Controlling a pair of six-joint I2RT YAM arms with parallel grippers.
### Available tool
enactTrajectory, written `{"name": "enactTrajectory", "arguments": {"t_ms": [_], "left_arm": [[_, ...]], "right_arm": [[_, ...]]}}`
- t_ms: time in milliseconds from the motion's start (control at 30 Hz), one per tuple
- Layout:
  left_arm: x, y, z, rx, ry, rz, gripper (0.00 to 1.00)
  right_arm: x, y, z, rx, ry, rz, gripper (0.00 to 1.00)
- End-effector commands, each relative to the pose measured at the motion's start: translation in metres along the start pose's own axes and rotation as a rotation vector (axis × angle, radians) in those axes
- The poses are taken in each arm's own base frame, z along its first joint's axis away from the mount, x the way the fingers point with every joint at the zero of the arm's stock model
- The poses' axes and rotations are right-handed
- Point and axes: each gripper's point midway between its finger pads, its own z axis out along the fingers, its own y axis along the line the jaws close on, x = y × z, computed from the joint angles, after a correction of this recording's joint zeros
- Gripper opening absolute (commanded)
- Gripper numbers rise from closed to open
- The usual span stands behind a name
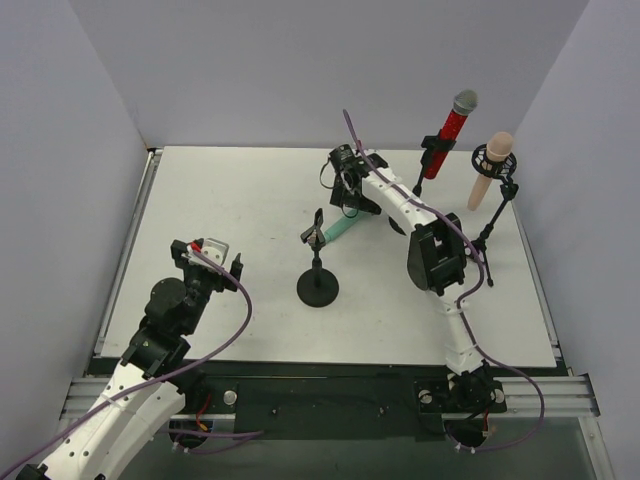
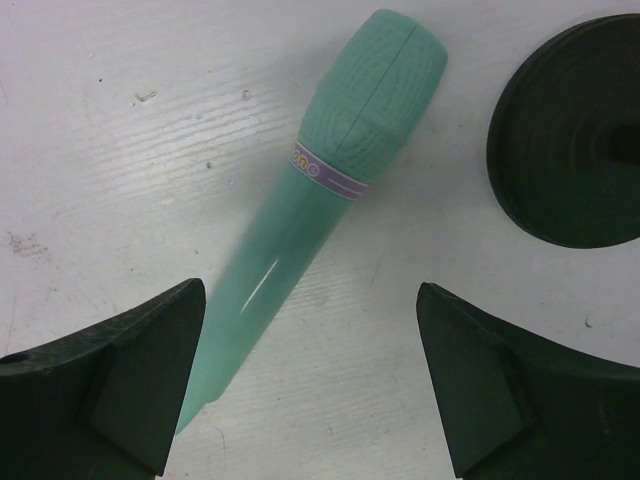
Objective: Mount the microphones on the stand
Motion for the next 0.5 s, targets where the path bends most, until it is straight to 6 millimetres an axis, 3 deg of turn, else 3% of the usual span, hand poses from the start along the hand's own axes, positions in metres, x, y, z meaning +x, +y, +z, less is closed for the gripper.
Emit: {"name": "enactTrajectory", "arguments": {"t_ms": [0,133,467], "left_arm": [[-0.015,0.002,0.003,-0.003,-0.061,-0.006,0.95],[-0.014,0.001,0.003,0.001,-0.061,-0.002,0.95],[-0.015,-0.002,0.004,0.018,-0.064,0.002,0.95]], "right_arm": [[0.007,0.011,-0.007,-0.013,0.030,0.034,0.79],[0.025,0.019,0.004,-0.032,0.090,0.045,0.70],[0.044,0.021,0.019,-0.025,0.148,0.057,0.63]]}}
